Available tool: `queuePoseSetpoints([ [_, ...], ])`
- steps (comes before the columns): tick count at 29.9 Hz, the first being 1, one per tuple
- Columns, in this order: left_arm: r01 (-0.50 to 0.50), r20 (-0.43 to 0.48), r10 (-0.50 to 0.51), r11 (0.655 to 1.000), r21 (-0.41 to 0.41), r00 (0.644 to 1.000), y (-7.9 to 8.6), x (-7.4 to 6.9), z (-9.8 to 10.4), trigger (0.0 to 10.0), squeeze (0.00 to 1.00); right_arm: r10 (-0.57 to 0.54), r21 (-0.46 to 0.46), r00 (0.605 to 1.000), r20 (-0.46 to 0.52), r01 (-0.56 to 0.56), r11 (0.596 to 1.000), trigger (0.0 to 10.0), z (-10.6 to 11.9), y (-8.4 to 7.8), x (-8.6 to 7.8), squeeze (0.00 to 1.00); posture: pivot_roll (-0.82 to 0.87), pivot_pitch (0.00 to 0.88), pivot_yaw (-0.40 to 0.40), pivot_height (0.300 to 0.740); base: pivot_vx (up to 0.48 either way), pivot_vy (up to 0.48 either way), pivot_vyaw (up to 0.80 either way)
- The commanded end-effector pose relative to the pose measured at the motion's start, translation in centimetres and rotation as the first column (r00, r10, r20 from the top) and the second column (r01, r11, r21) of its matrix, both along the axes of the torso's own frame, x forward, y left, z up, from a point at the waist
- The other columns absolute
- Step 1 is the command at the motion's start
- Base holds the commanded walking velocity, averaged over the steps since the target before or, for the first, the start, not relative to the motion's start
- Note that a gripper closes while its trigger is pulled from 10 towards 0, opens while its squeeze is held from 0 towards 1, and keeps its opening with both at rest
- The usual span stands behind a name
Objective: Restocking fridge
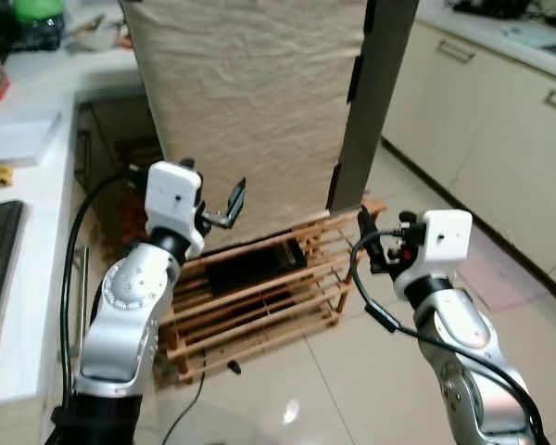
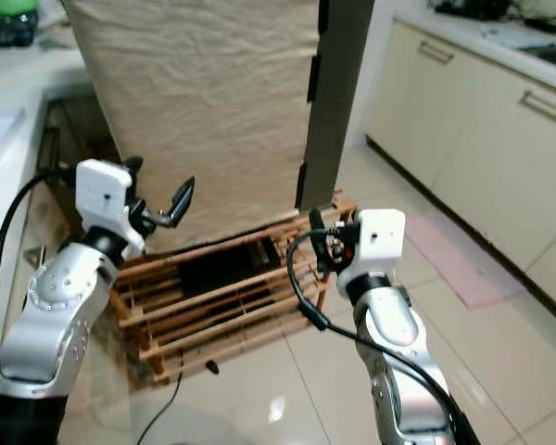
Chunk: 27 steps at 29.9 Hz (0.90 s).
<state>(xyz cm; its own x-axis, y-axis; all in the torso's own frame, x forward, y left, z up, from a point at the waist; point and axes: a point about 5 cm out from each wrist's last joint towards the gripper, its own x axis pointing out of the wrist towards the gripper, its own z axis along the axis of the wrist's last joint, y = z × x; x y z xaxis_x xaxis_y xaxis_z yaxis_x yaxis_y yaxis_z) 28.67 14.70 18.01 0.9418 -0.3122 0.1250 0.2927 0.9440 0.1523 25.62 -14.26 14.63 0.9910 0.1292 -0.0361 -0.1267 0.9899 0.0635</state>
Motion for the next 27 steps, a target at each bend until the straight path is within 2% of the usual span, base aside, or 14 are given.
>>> queuePoseSetpoints([
  [1,0.017,0.005,-0.017,1.000,-0.002,1.000,-0.2,0.2,0.4,10.0,0.00,-0.027,0.002,1.000,0.012,0.027,1.000,10.0,0.2,-0.4,-0.1,0.00,0.00,0.000,0.046,0.740,0.000,0.000,0.00],
  [14,-0.026,0.028,0.026,1.000,-0.005,0.999,0.6,0.5,0.8,10.0,0.00,-0.012,0.003,1.000,0.016,0.012,1.000,10.0,0.3,-0.1,0.1,0.00,0.01,0.000,0.050,0.740,0.000,0.000,0.00],
  [17,-0.050,0.011,0.051,0.996,-0.078,0.999,1.1,1.2,1.3,10.0,0.00,-0.004,0.002,1.000,0.024,0.004,1.000,10.0,0.4,-0.1,0.1,0.00,0.01,0.000,0.050,0.740,0.000,0.000,0.00],
  [19,-0.058,0.008,0.059,0.994,-0.093,0.998,1.2,1.4,1.4,10.0,0.00,0.001,0.000,1.000,0.026,-0.001,1.000,10.0,0.4,0.0,0.1,0.00,0.01,0.000,0.050,0.740,0.000,0.000,0.00],
  [20,-0.083,0.004,0.085,0.989,-0.124,0.996,1.8,2.1,1.8,10.0,0.20,0.021,-0.005,0.999,0.030,-0.021,1.000,10.0,0.4,0.2,0.1,0.00,0.01,0.000,0.048,0.740,0.000,0.000,0.00],
  [21,-0.093,0.012,0.095,0.987,-0.129,0.995,2.2,2.5,2.1,10.0,1.00,0.042,-0.007,0.998,0.038,-0.042,0.999,10.0,0.5,0.3,0.1,0.00,0.01,0.000,0.048,0.740,0.000,0.000,0.00],
  [23,-0.114,0.033,0.119,0.985,-0.132,0.992,3.3,3.4,3.0,10.0,1.00,0.100,-0.005,0.993,0.060,-0.100,0.995,10.0,1.0,0.6,0.0,0.00,0.01,0.000,0.041,0.740,0.000,0.000,0.00],
  [25,-0.120,0.041,0.126,0.984,-0.135,0.991,3.7,3.6,3.2,10.0,1.00,0.119,-0.001,0.991,0.067,-0.119,0.993,10.0,1.2,0.7,0.0,0.00,0.01,0.000,0.041,0.740,0.000,0.000,0.00],
  [27,-0.131,0.059,0.141,0.979,-0.156,0.988,4.9,4.7,4.2,10.0,1.00,0.172,0.010,0.981,0.087,-0.173,0.985,10.0,1.7,0.8,0.0,0.00,0.01,0.000,0.031,0.740,0.000,0.000,0.00],
])
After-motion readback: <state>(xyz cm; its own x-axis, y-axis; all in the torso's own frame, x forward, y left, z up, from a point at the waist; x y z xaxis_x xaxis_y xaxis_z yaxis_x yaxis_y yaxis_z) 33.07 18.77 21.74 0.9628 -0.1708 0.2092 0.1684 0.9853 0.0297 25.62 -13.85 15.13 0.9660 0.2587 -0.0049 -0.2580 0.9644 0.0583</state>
